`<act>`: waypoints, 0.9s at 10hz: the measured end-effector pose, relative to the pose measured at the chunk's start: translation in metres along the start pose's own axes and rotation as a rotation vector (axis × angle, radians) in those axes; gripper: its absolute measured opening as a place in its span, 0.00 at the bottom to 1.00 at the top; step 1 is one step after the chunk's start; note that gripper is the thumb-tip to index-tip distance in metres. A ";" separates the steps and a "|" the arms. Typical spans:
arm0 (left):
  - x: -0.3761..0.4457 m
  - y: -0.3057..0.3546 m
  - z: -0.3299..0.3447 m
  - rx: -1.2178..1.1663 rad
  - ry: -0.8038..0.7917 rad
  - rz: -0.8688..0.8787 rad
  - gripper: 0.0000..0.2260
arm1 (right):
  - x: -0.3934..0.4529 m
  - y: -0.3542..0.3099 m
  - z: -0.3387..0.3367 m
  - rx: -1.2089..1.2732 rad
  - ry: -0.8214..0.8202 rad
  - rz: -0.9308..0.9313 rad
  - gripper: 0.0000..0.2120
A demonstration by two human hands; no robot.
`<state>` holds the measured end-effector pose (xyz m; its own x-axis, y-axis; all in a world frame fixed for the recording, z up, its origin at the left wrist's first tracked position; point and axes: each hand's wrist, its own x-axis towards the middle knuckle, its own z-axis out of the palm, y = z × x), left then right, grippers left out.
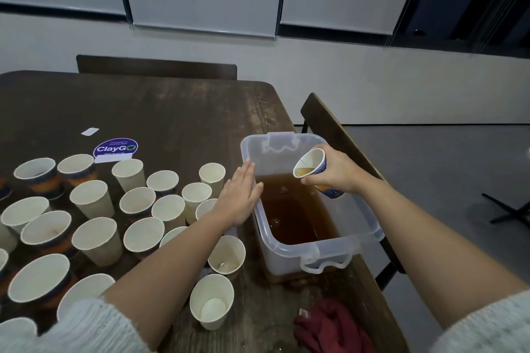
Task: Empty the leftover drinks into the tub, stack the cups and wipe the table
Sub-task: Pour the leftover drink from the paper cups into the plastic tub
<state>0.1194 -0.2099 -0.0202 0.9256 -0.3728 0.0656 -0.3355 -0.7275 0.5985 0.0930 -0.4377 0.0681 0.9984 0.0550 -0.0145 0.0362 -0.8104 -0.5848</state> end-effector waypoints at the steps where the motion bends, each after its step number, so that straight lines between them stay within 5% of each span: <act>1: 0.000 0.000 0.001 -0.012 0.007 0.000 0.25 | 0.002 0.002 0.000 -0.022 -0.017 0.009 0.29; 9: -0.002 0.001 0.002 -0.032 0.019 -0.005 0.25 | 0.010 0.005 -0.007 -0.181 -0.082 -0.019 0.32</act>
<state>0.1169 -0.2110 -0.0212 0.9304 -0.3581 0.0776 -0.3254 -0.7103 0.6241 0.1035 -0.4458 0.0708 0.9908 0.1129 -0.0748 0.0701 -0.8998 -0.4305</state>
